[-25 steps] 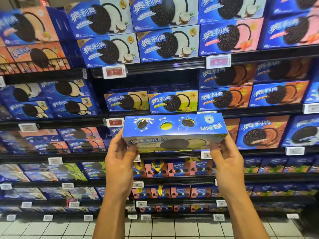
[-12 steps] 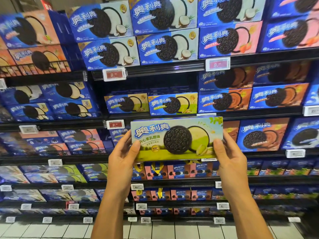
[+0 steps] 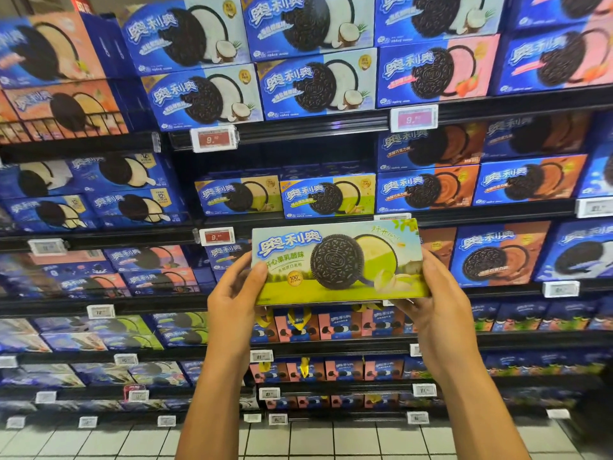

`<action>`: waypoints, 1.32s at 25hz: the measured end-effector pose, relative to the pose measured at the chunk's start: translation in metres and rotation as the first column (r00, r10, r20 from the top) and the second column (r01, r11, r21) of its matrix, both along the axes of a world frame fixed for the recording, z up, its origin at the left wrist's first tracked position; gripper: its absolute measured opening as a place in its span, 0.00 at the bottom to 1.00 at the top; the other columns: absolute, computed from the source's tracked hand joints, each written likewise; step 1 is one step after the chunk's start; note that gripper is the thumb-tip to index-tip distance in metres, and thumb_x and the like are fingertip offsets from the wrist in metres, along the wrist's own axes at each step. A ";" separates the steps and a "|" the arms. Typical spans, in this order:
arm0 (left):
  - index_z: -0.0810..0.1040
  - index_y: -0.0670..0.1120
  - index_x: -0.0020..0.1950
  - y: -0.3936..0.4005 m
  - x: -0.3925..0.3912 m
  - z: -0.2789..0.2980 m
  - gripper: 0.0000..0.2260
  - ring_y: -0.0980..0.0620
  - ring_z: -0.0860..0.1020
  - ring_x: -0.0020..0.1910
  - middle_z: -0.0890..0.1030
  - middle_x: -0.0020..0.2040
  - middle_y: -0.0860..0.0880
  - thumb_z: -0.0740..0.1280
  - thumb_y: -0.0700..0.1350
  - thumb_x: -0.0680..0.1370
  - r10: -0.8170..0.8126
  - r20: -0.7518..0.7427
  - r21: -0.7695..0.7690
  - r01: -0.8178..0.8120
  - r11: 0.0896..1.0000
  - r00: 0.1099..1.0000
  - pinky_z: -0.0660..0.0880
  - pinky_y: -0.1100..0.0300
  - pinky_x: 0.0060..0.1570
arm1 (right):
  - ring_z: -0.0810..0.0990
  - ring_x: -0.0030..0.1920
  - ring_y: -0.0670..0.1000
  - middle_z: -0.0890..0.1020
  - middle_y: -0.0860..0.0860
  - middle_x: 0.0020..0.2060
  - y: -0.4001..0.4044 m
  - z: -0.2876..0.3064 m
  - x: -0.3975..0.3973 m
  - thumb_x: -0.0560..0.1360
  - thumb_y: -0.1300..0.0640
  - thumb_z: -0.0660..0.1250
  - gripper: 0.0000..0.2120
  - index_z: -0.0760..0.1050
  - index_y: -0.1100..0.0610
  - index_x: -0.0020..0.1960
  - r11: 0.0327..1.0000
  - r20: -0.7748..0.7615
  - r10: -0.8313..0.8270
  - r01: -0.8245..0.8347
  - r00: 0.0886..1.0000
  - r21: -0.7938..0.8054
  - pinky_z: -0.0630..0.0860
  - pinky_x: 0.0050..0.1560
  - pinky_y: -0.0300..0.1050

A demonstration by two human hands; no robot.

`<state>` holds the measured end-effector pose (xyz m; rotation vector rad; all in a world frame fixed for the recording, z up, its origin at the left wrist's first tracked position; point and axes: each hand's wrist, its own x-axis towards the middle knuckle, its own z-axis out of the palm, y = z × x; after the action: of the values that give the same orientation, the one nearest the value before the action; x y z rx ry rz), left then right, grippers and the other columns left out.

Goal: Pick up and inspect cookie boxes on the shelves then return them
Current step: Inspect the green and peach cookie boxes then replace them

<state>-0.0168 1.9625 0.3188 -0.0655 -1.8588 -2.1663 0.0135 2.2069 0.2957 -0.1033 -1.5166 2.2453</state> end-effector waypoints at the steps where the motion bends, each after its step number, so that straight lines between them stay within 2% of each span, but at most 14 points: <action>1: 0.83 0.59 0.52 -0.002 -0.002 0.001 0.18 0.54 0.82 0.44 0.85 0.47 0.56 0.72 0.62 0.66 0.021 0.024 -0.015 -0.021 1.000 0.999 0.74 0.58 0.37 | 0.83 0.54 0.54 0.83 0.54 0.59 0.002 0.000 0.001 0.83 0.49 0.60 0.16 0.77 0.54 0.65 0.999 0.000 0.030 -0.030 1.000 -0.032 0.79 0.52 0.57; 4: 0.84 0.58 0.48 -0.008 -0.009 0.009 0.10 0.50 0.84 0.43 0.86 0.48 0.51 0.68 0.61 0.74 -0.035 0.122 -0.103 0.048 0.993 0.992 0.75 0.57 0.37 | 0.84 0.53 0.55 0.84 0.55 0.58 0.007 0.002 0.002 0.83 0.51 0.59 0.17 0.77 0.56 0.67 0.993 0.003 0.078 -0.077 0.997 -0.089 0.82 0.46 0.51; 7: 0.85 0.59 0.43 -0.009 -0.013 0.014 0.15 0.53 0.85 0.40 0.87 0.44 0.50 0.60 0.61 0.80 -0.066 0.200 -0.137 0.094 0.986 0.978 0.76 0.54 0.42 | 0.85 0.50 0.56 0.86 0.55 0.54 0.009 0.005 0.002 0.79 0.48 0.65 0.16 0.81 0.56 0.60 0.992 0.035 0.035 -0.030 0.999 -0.126 0.83 0.41 0.47; 10: 0.83 0.53 0.50 -0.007 -0.017 0.018 0.17 0.53 0.86 0.41 0.87 0.44 0.50 0.61 0.62 0.79 -0.059 0.209 -0.160 0.094 0.983 0.976 0.76 0.53 0.43 | 0.87 0.49 0.51 0.87 0.53 0.51 0.010 0.008 0.001 0.80 0.47 0.64 0.12 0.83 0.52 0.53 0.986 0.068 0.032 -0.021 0.997 -0.164 0.83 0.38 0.42; 13: 0.82 0.51 0.53 -0.007 -0.020 0.018 0.18 0.53 0.86 0.42 0.87 0.44 0.50 0.61 0.63 0.79 -0.059 0.219 -0.158 0.095 0.983 0.974 0.75 0.55 0.40 | 0.87 0.51 0.51 0.87 0.53 0.51 0.011 0.009 -0.001 0.81 0.48 0.63 0.13 0.82 0.53 0.56 0.983 0.078 0.042 -0.027 0.996 -0.183 0.83 0.39 0.43; 16: 0.85 0.57 0.48 -0.007 -0.019 0.014 0.14 0.52 0.85 0.45 0.87 0.46 0.52 0.61 0.59 0.81 -0.102 0.189 -0.117 0.125 0.985 0.977 0.76 0.56 0.41 | 0.86 0.52 0.54 0.86 0.54 0.55 0.012 0.010 -0.001 0.80 0.49 0.65 0.13 0.82 0.53 0.59 0.980 0.042 0.075 -0.066 0.996 -0.186 0.84 0.45 0.47; 18: 0.86 0.60 0.48 -0.005 -0.019 0.011 0.14 0.50 0.85 0.48 0.87 0.48 0.52 0.60 0.54 0.82 -0.141 0.137 -0.057 0.150 0.987 0.981 0.78 0.55 0.42 | 0.85 0.51 0.53 0.85 0.54 0.57 0.012 0.011 -0.001 0.77 0.49 0.68 0.18 0.79 0.53 0.64 0.968 -0.026 0.092 -0.096 0.995 -0.233 0.84 0.47 0.47; 21: 0.84 0.56 0.57 -0.002 -0.026 0.009 0.14 0.52 0.84 0.51 0.85 0.55 0.50 0.58 0.49 0.83 -0.197 -0.005 0.053 0.197 0.979 0.980 0.82 0.55 0.44 | 0.84 0.51 0.52 0.84 0.54 0.57 0.010 0.014 -0.003 0.75 0.50 0.67 0.22 0.76 0.55 0.67 0.932 -0.108 0.142 -0.169 0.984 -0.321 0.82 0.52 0.45; 23: 0.79 0.52 0.65 -0.001 -0.031 0.008 0.16 0.53 0.83 0.52 0.84 0.58 0.48 0.58 0.49 0.82 -0.214 -0.063 0.063 0.218 0.974 0.975 0.82 0.57 0.44 | 0.84 0.53 0.56 0.84 0.58 0.55 0.005 0.015 -0.004 0.77 0.49 0.65 0.18 0.81 0.57 0.60 0.911 -0.120 0.194 -0.224 0.974 -0.345 0.82 0.57 0.47; 26: 0.76 0.50 0.69 0.000 -0.035 0.004 0.16 0.54 0.83 0.52 0.83 0.59 0.48 0.58 0.48 0.83 -0.237 -0.044 0.070 0.240 0.968 0.970 0.81 0.58 0.45 | 0.85 0.53 0.56 0.85 0.57 0.55 -0.002 0.017 -0.004 0.77 0.46 0.62 0.17 0.86 0.52 0.54 0.853 -0.129 0.257 -0.288 0.958 -0.435 0.83 0.53 0.49; 28: 0.76 0.52 0.67 0.005 -0.035 0.001 0.14 0.56 0.82 0.52 0.84 0.59 0.50 0.56 0.46 0.84 -0.240 -0.001 0.063 0.240 0.969 0.971 0.79 0.56 0.48 | 0.86 0.53 0.55 0.85 0.55 0.56 -0.004 0.018 -0.003 0.77 0.46 0.61 0.17 0.86 0.49 0.53 0.855 -0.140 0.253 -0.289 0.957 -0.430 0.83 0.51 0.49; 30: 0.78 0.55 0.63 0.010 -0.035 0.002 0.13 0.57 0.82 0.54 0.83 0.59 0.52 0.58 0.43 0.84 -0.140 0.031 0.026 0.140 0.990 0.990 0.78 0.55 0.53 | 0.86 0.52 0.56 0.85 0.57 0.56 -0.005 0.020 -0.001 0.76 0.46 0.62 0.18 0.85 0.52 0.57 0.883 -0.135 0.221 -0.257 0.966 -0.392 0.83 0.51 0.49; 32: 0.80 0.54 0.58 0.015 -0.030 0.005 0.11 0.62 0.81 0.52 0.83 0.59 0.52 0.62 0.40 0.82 0.019 -0.009 0.005 -0.019 1.000 1.000 0.78 0.62 0.49 | 0.85 0.52 0.55 0.85 0.56 0.54 -0.009 0.022 0.001 0.76 0.45 0.63 0.18 0.83 0.52 0.59 0.940 -0.122 0.169 -0.197 0.978 -0.280 0.83 0.51 0.49; 33: 0.81 0.54 0.57 0.019 -0.026 0.006 0.10 0.63 0.82 0.51 0.83 0.57 0.53 0.64 0.41 0.81 0.039 -0.049 -0.003 -0.039 0.999 0.998 0.77 0.66 0.46 | 0.85 0.50 0.52 0.86 0.54 0.51 -0.012 0.023 0.001 0.76 0.45 0.62 0.15 0.84 0.49 0.55 0.970 -0.115 0.132 -0.152 0.985 -0.191 0.83 0.50 0.48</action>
<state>-0.0429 1.9811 0.3252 -0.0814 -1.8224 -2.1159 0.0143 2.1946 0.3185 0.0623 -1.2808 2.4716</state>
